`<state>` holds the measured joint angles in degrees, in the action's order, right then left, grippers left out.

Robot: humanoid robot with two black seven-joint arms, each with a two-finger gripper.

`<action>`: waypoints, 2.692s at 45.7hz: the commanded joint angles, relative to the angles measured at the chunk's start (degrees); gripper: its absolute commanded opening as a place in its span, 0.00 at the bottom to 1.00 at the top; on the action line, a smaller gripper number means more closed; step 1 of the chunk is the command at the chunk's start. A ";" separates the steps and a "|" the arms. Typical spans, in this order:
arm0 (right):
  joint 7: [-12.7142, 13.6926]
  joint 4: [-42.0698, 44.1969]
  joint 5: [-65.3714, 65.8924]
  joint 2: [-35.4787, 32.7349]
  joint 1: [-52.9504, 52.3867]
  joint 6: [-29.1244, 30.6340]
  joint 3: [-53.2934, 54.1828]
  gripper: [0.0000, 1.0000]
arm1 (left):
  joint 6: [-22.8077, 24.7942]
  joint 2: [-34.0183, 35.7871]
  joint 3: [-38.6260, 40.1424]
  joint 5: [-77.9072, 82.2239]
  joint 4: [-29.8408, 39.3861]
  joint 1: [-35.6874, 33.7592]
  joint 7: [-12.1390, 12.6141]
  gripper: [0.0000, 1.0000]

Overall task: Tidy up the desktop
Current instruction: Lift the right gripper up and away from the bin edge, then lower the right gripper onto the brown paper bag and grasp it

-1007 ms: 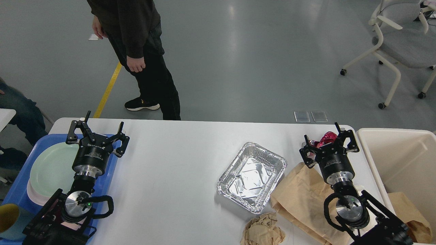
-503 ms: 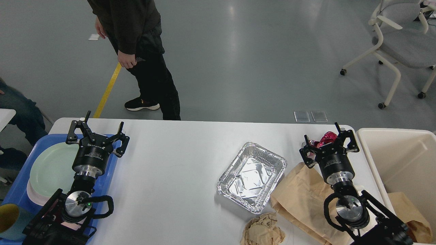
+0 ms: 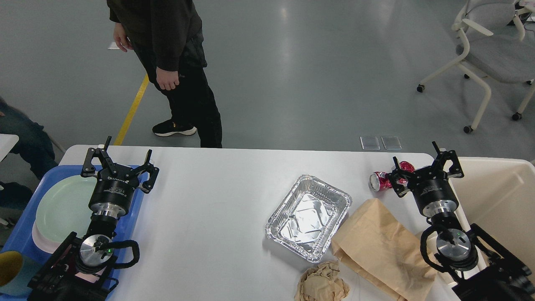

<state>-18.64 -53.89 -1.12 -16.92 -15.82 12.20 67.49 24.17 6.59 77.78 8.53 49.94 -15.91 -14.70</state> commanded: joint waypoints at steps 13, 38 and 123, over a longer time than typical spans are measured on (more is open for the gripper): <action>0.27 0.98 -0.90 -2.76 -0.44 1.77 -0.52 1.00 | 0.08 0.00 0.00 0.00 -0.02 0.00 0.02 0.96; 0.36 1.42 -0.90 -2.15 3.43 9.24 -0.87 1.00 | 0.08 0.00 0.00 0.00 0.07 0.00 -0.07 0.96; 3.43 -9.28 -0.20 -10.42 -93.58 36.48 -137.80 1.00 | 0.08 0.00 -0.09 0.00 0.07 0.00 0.02 0.96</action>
<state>-17.80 -55.53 -2.15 -31.84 -99.59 44.41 -63.14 24.26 6.59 77.71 8.52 50.00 -15.90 -14.67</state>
